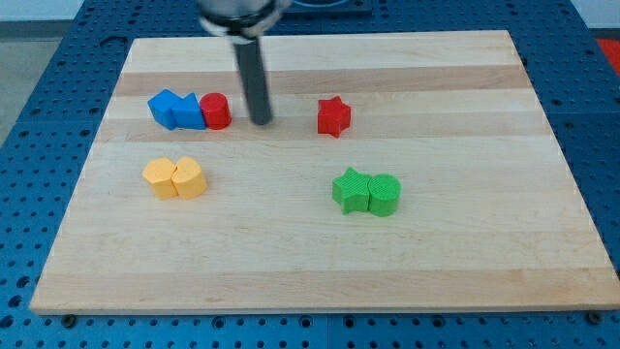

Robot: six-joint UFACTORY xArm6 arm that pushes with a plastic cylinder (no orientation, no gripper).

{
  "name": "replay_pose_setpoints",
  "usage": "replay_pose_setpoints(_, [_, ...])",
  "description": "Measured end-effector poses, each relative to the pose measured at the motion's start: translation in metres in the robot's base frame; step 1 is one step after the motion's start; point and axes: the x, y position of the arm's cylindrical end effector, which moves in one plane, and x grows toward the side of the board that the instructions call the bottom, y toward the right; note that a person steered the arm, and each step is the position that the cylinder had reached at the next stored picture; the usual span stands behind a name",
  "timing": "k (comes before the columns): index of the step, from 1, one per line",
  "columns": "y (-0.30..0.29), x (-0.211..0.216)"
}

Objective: Push the red star towards left center

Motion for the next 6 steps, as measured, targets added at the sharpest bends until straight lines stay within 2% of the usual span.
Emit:
replay_pose_setpoints(1, [0.082, -0.023])
replay_pose_setpoints(3, [0.252, -0.03])
replay_pose_setpoints(4, [0.265, 0.004])
replay_pose_setpoints(5, [0.236, 0.028])
replay_pose_setpoints(6, [0.178, 0.027])
